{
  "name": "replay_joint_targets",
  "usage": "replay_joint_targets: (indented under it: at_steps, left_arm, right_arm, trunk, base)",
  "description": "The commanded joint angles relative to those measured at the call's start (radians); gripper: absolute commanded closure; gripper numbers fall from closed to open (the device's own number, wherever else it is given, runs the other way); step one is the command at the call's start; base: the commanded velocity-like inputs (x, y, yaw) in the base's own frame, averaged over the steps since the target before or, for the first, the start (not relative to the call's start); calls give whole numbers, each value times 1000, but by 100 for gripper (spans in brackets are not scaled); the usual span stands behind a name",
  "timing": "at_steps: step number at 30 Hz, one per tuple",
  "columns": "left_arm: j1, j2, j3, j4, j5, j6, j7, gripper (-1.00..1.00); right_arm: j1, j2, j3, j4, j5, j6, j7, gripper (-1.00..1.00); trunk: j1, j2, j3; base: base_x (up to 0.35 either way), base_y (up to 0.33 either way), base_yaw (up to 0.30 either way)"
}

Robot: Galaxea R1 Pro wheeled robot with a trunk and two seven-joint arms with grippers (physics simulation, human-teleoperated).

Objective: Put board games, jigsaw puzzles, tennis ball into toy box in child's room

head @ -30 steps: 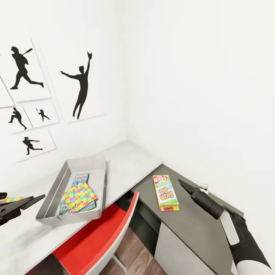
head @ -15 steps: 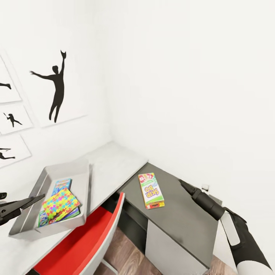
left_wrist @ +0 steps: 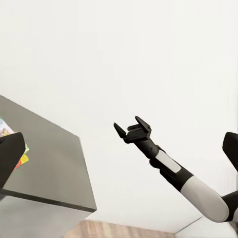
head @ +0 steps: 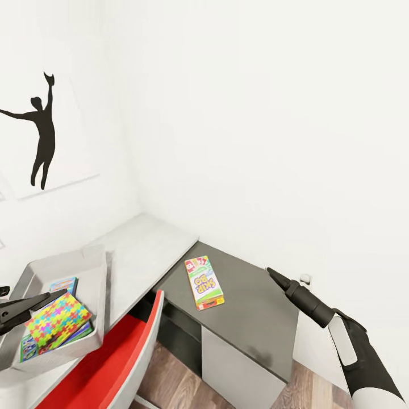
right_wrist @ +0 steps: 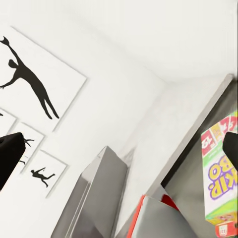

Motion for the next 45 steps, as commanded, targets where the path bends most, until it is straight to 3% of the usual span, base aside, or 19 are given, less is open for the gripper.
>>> replay_joint_targets:
  at_steps: [1, 26, 39, 45]
  left_arm:
    - [0, 1, 0, 0, -1, 11, -4, -100]
    - [0, 7, -4, -1, -1, 13, -4, -100]
    - [0, 7, -4, -1, -1, 12, -4, -100]
    - [0, 7, -4, -1, -1, 14, -4, -100]
  right_arm:
    - [-1, 0, 0, 1, -5, 8, 1, -100]
    - [-1, 1, -2, 1, -5, -3, 0, -100]
    - [-1, 0, -4, 1, -5, -4, 0, -100]
    - [-1, 1, -31, 1, -4, -1, 0, -100]
  trunk:
    - [1, -2, -2]
    - [1, -2, 0]
    - [1, -2, 1]
    - [1, -2, 1]
  base:
    - [0, 0, -278]
    - [0, 0, -268]
    - [0, 0, -29]
    - [0, 0, 0]
